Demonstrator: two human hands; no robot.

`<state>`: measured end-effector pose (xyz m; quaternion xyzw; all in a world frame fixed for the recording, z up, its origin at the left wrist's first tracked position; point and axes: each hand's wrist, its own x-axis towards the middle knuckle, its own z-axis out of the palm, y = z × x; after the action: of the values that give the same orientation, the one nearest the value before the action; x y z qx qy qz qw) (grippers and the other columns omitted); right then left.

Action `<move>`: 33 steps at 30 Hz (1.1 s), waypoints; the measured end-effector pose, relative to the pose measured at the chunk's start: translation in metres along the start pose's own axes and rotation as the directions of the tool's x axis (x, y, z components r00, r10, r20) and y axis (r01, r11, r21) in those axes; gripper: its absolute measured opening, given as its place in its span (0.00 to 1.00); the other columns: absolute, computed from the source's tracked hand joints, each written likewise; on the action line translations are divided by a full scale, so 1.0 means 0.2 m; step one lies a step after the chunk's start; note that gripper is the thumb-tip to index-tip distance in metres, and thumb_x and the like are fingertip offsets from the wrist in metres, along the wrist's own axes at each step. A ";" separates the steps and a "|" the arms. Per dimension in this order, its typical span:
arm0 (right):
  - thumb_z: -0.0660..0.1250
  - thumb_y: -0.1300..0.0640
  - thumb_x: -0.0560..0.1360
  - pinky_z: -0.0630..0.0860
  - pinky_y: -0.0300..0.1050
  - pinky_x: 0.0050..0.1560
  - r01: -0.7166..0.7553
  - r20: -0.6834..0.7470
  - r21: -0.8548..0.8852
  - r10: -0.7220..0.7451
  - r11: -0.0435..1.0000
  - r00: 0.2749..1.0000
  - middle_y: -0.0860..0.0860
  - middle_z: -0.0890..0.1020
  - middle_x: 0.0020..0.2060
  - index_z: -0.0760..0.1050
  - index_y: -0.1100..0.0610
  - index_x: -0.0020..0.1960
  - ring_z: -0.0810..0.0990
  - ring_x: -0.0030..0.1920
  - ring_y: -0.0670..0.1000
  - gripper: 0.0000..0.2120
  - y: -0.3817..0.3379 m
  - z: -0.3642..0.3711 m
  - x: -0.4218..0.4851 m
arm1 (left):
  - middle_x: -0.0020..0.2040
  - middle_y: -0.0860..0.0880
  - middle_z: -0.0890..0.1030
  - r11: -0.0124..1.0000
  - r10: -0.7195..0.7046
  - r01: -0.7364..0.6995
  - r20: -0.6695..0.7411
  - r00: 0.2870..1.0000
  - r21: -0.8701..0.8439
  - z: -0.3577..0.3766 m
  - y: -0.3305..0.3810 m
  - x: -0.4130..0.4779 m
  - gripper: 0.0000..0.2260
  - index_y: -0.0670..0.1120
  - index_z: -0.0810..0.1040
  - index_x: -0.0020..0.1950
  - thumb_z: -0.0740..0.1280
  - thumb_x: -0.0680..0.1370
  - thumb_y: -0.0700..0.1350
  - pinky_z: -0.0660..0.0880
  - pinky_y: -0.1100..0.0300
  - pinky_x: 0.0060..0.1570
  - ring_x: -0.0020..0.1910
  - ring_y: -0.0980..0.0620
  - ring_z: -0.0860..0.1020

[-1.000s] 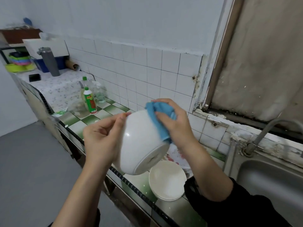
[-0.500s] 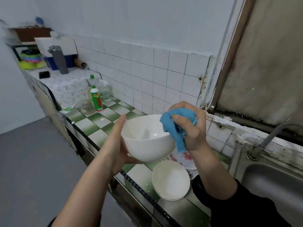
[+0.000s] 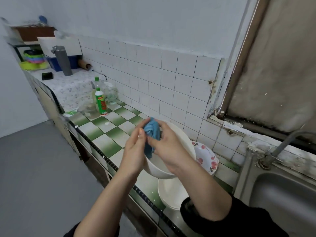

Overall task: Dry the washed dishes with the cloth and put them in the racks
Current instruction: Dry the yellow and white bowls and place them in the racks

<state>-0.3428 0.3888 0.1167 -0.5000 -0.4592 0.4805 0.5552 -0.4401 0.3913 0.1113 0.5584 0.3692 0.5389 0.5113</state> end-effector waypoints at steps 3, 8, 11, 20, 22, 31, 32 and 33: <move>0.67 0.70 0.74 0.73 0.54 0.67 0.063 0.283 -0.177 -0.011 0.982 0.959 0.55 0.79 0.62 0.71 0.47 0.65 0.78 0.63 0.54 0.27 0.01 -0.03 -0.05 | 0.56 0.46 0.80 0.998 -0.023 0.020 -0.052 0.998 -0.059 -0.05 0.01 0.02 0.15 0.51 0.75 0.64 0.52 0.85 0.45 0.77 0.59 0.56 0.54 0.52 0.80; 0.63 0.71 0.72 0.70 0.42 0.61 0.459 0.587 -0.760 0.184 0.460 0.788 0.48 0.78 0.63 0.76 0.44 0.66 0.74 0.63 0.50 0.30 -0.09 -0.19 -0.10 | 0.51 0.65 0.80 1.000 0.016 -0.016 -0.008 1.000 -0.012 -0.16 0.07 0.05 0.16 0.49 0.75 0.67 0.52 0.85 0.45 0.72 0.77 0.43 0.47 0.73 0.78; 0.64 0.65 0.75 0.65 0.40 0.50 0.364 0.373 -0.924 0.072 0.118 0.925 0.48 0.71 0.53 0.73 0.35 0.66 0.73 0.59 0.54 0.29 -0.11 -0.18 -0.08 | 0.54 0.63 0.80 1.000 0.003 -0.002 0.067 0.998 -0.011 -0.15 0.06 0.06 0.16 0.51 0.74 0.69 0.52 0.84 0.46 0.74 0.74 0.43 0.48 0.68 0.80; 0.71 0.67 0.71 0.70 0.28 0.51 0.373 0.498 -0.642 -0.005 0.670 0.867 0.44 0.78 0.54 0.74 0.45 0.68 0.75 0.52 0.43 0.29 -0.06 -0.05 -0.05 | 0.51 0.59 0.84 0.993 0.117 -0.119 0.078 0.990 0.012 -0.18 0.10 0.13 0.12 0.53 0.78 0.61 0.59 0.82 0.48 0.74 0.70 0.51 0.52 0.63 0.80; 0.70 0.67 0.71 0.73 0.41 0.56 0.500 0.562 -0.772 0.054 0.392 0.825 0.44 0.78 0.58 0.75 0.42 0.65 0.76 0.58 0.48 0.28 -0.05 -0.09 -0.04 | 0.53 0.58 0.84 0.994 0.106 -0.106 0.080 0.991 -0.010 -0.23 0.10 0.15 0.12 0.53 0.78 0.62 0.58 0.82 0.50 0.75 0.68 0.52 0.54 0.61 0.80; 0.67 0.68 0.71 0.77 0.47 0.51 0.281 0.253 -0.585 -0.159 0.761 0.954 0.47 0.80 0.52 0.70 0.43 0.64 0.79 0.52 0.54 0.28 -0.03 0.01 0.08 | 0.58 0.45 0.81 0.988 0.148 -0.152 0.120 0.982 0.026 -0.13 0.09 0.19 0.14 0.56 0.79 0.60 0.60 0.78 0.52 0.73 0.54 0.59 0.56 0.50 0.79; 0.65 0.70 0.70 0.77 0.45 0.50 0.269 0.348 -0.491 -0.096 0.829 0.932 0.47 0.80 0.50 0.70 0.44 0.62 0.79 0.50 0.52 0.28 -0.03 0.02 0.07 | 0.58 0.48 0.81 0.989 0.142 -0.145 0.105 0.984 0.026 -0.15 0.09 0.22 0.12 0.57 0.79 0.60 0.60 0.79 0.52 0.73 0.57 0.59 0.58 0.52 0.78; 0.64 0.72 0.69 0.76 0.41 0.49 0.252 0.436 -0.436 -0.042 0.864 0.899 0.46 0.80 0.50 0.71 0.44 0.60 0.79 0.49 0.49 0.29 -0.04 0.02 0.05 | 0.58 0.52 0.81 0.992 0.126 -0.129 0.094 0.988 0.017 -0.17 0.10 0.25 0.11 0.56 0.79 0.60 0.60 0.81 0.50 0.72 0.65 0.59 0.58 0.57 0.77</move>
<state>-0.3447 0.3985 0.1251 -0.4722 -0.7083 0.4003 0.3392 -0.4696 0.4411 0.1388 0.6110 0.3148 0.5398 0.4860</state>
